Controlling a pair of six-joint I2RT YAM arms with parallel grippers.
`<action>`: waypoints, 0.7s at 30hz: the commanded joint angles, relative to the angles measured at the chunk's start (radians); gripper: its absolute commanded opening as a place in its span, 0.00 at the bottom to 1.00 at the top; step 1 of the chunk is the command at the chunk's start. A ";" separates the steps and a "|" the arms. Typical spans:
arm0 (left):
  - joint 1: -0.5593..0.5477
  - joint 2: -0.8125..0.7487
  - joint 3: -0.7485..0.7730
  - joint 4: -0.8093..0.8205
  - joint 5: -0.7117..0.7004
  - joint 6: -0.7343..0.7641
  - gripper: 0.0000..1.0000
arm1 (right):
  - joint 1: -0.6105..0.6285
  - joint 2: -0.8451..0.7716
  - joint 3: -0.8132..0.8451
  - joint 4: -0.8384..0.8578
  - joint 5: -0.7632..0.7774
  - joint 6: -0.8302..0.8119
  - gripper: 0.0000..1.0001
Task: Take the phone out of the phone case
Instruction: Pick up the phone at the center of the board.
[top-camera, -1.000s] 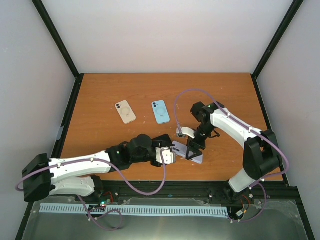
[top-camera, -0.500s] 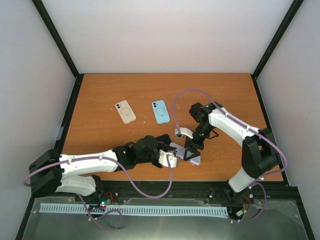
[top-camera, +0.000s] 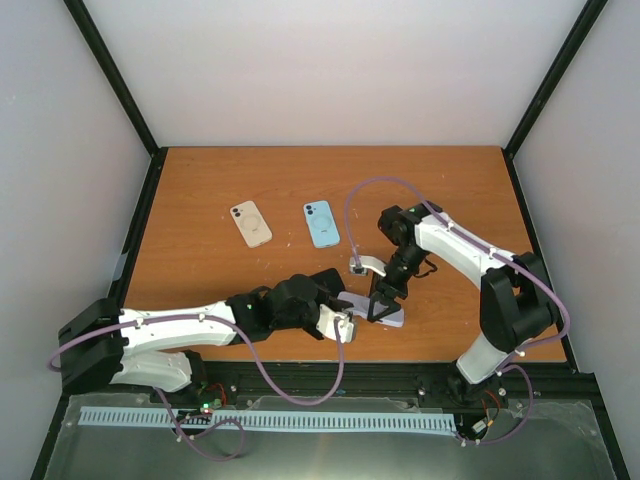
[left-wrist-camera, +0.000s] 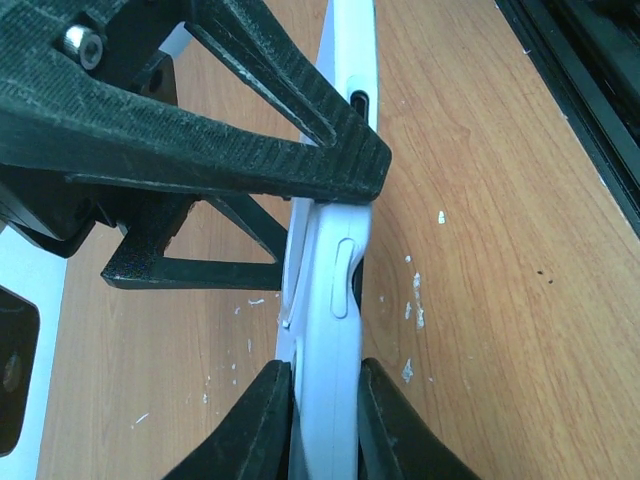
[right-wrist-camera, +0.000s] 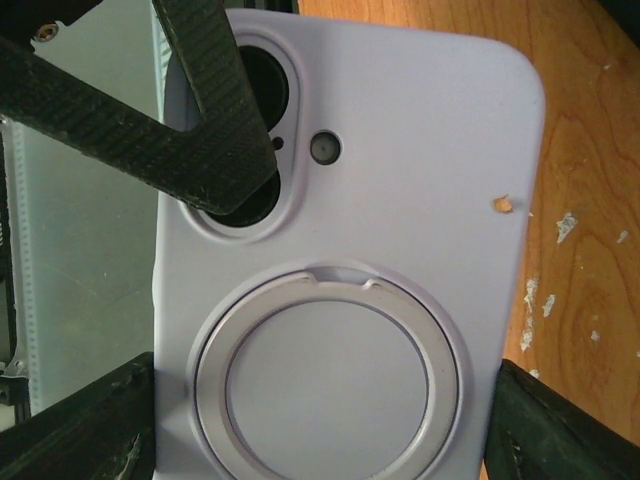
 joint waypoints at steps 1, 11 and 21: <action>-0.001 0.004 0.028 0.056 -0.043 -0.022 0.05 | 0.011 -0.012 0.035 -0.036 -0.103 -0.026 0.74; 0.033 -0.054 0.038 -0.040 -0.004 -0.193 0.00 | 0.008 -0.057 0.201 -0.130 -0.084 -0.054 1.00; 0.199 -0.053 0.224 -0.318 0.304 -0.504 0.00 | -0.067 -0.171 0.210 0.068 0.078 0.019 0.83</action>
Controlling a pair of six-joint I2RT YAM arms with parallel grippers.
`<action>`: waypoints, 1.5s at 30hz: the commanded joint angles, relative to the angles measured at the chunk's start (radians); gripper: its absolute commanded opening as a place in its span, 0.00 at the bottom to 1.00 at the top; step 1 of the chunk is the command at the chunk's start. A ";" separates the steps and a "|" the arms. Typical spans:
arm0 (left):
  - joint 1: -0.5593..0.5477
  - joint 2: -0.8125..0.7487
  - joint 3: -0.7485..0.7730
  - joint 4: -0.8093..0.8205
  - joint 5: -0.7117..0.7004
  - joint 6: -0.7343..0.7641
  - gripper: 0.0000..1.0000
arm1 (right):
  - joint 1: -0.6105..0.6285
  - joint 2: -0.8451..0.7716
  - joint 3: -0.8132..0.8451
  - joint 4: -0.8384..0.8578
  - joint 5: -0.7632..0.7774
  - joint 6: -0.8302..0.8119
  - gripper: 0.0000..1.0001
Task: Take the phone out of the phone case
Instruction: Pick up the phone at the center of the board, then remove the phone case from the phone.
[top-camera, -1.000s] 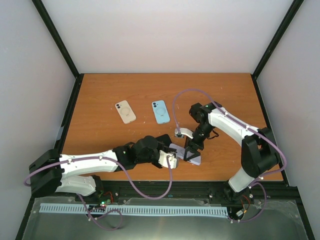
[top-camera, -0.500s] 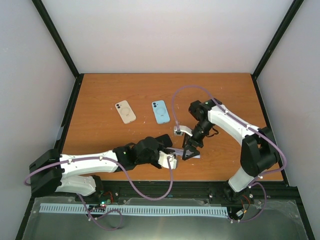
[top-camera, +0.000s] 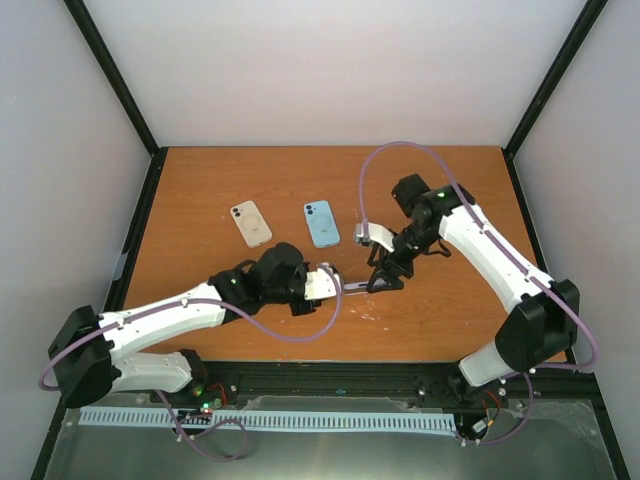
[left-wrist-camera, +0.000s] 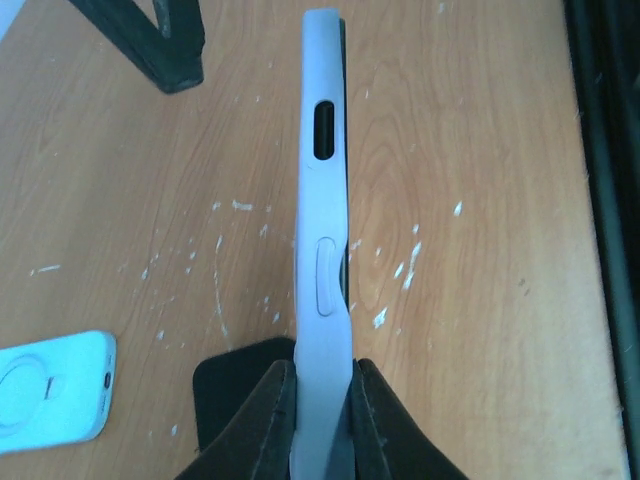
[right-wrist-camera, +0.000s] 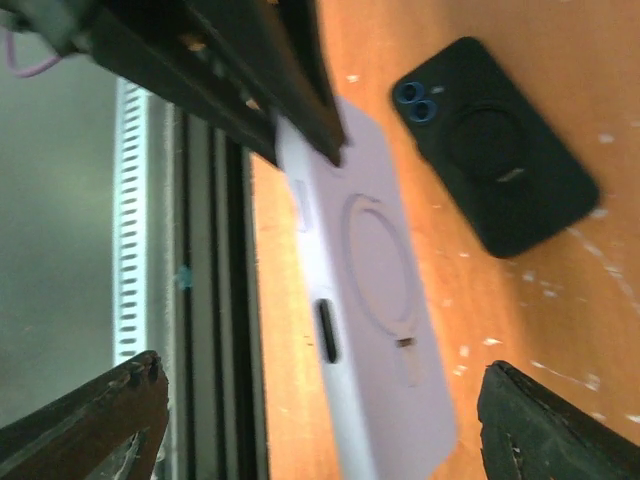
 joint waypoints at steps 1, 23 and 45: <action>0.018 0.009 0.143 -0.080 0.187 -0.156 0.00 | -0.041 -0.067 0.032 0.071 0.100 -0.009 0.80; 0.028 -0.065 0.073 -0.067 0.232 -0.277 0.00 | 0.039 -0.137 -0.008 -0.123 0.198 -0.159 0.41; 0.032 -0.098 0.066 -0.015 0.232 -0.327 0.00 | 0.122 -0.106 -0.062 -0.047 0.256 -0.101 0.14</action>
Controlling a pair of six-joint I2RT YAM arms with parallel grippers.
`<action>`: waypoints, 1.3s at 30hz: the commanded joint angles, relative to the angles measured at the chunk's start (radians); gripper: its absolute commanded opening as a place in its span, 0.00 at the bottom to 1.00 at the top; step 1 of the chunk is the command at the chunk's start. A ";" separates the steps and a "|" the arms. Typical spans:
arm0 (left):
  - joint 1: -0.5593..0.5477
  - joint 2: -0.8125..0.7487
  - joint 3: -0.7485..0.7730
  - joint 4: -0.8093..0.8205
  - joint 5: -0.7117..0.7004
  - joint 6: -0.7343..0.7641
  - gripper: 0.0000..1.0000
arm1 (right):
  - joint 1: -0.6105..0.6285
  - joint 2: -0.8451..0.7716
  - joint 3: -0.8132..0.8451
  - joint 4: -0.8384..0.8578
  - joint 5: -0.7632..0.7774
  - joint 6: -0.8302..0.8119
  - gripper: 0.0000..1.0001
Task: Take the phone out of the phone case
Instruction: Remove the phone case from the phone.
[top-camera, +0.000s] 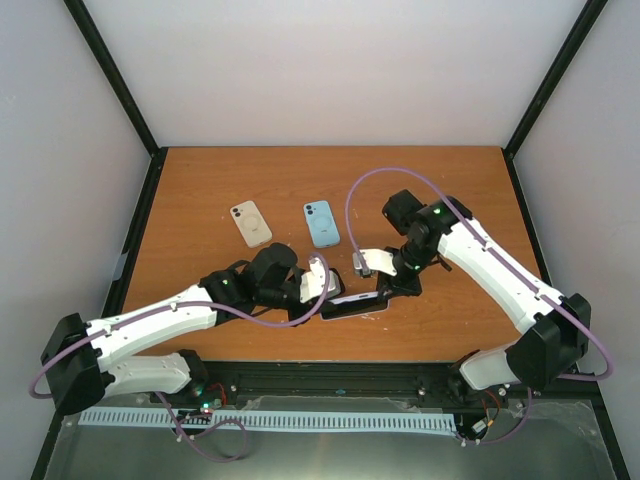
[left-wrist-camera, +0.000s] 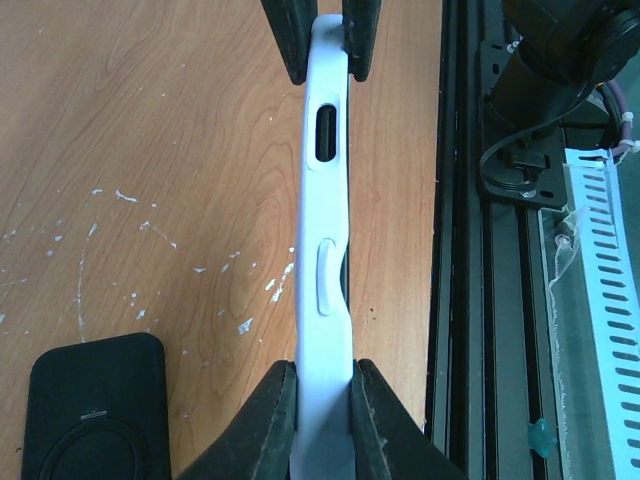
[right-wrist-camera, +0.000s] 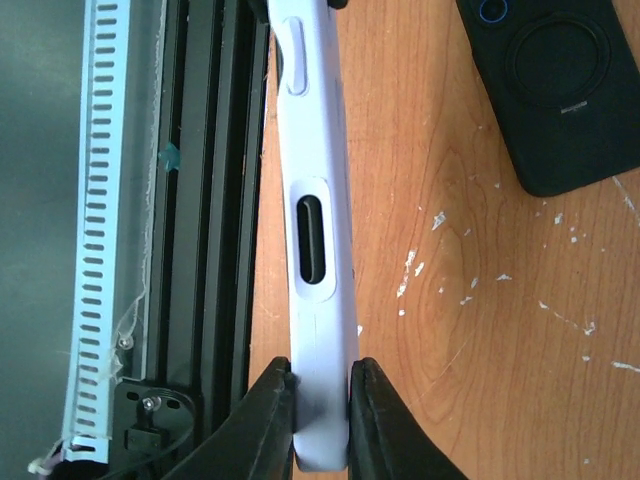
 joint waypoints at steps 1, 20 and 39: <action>0.008 -0.046 0.021 0.106 0.011 -0.026 0.00 | 0.013 0.004 -0.010 0.004 0.015 0.011 0.12; 0.350 0.041 -0.041 0.748 -0.341 -0.743 0.81 | -0.503 0.243 0.143 0.242 -0.429 0.315 0.03; 0.419 0.383 0.007 1.242 0.051 -1.176 0.71 | -0.537 0.026 -0.130 0.961 -0.843 1.035 0.03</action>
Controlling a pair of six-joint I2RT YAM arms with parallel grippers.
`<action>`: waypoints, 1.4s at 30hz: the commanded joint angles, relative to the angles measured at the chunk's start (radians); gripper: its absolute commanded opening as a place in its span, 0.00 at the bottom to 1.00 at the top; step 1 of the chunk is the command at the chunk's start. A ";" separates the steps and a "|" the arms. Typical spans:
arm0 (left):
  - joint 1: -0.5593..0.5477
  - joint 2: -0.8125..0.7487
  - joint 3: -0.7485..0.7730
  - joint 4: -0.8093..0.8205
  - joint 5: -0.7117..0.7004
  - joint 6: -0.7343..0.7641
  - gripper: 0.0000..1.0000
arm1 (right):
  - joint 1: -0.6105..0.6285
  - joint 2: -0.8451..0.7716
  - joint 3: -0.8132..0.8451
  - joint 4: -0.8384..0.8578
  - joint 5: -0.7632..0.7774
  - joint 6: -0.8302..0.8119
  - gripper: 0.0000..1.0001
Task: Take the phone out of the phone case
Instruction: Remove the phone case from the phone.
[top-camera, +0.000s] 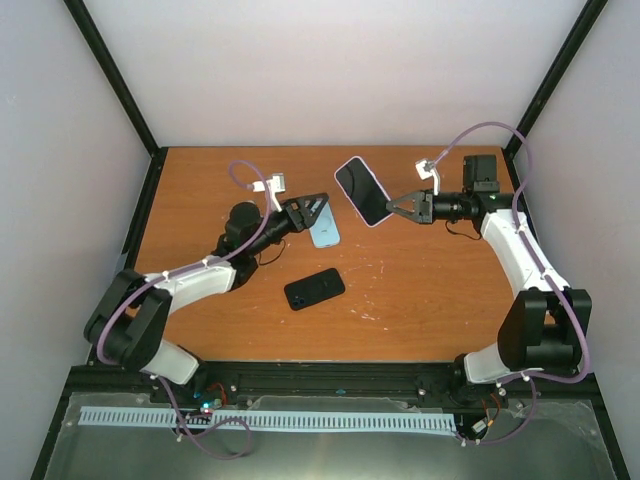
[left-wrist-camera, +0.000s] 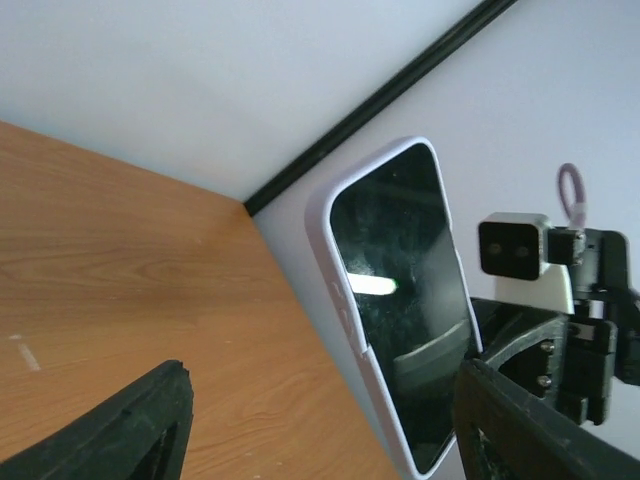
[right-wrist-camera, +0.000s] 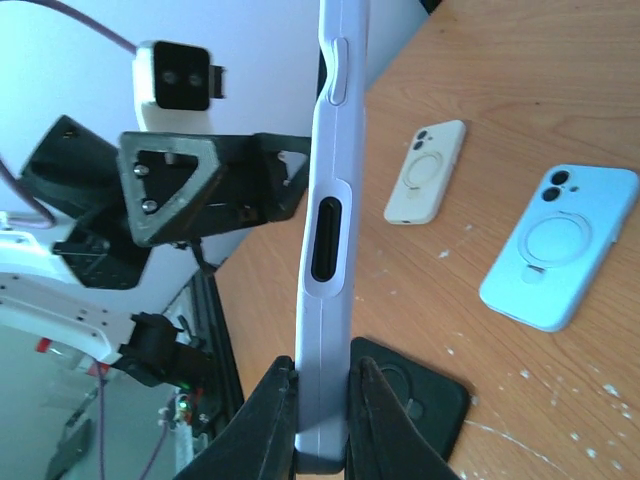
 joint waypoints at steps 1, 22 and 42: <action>0.009 0.097 0.107 0.171 0.161 -0.097 0.69 | 0.009 -0.033 -0.022 0.139 -0.143 0.117 0.03; 0.008 0.324 0.210 0.599 0.396 -0.235 0.19 | 0.032 -0.060 -0.059 0.011 -0.190 -0.001 0.03; 0.165 0.125 0.281 -0.121 0.856 0.156 0.00 | 0.079 0.114 0.203 -0.892 0.158 -1.083 0.70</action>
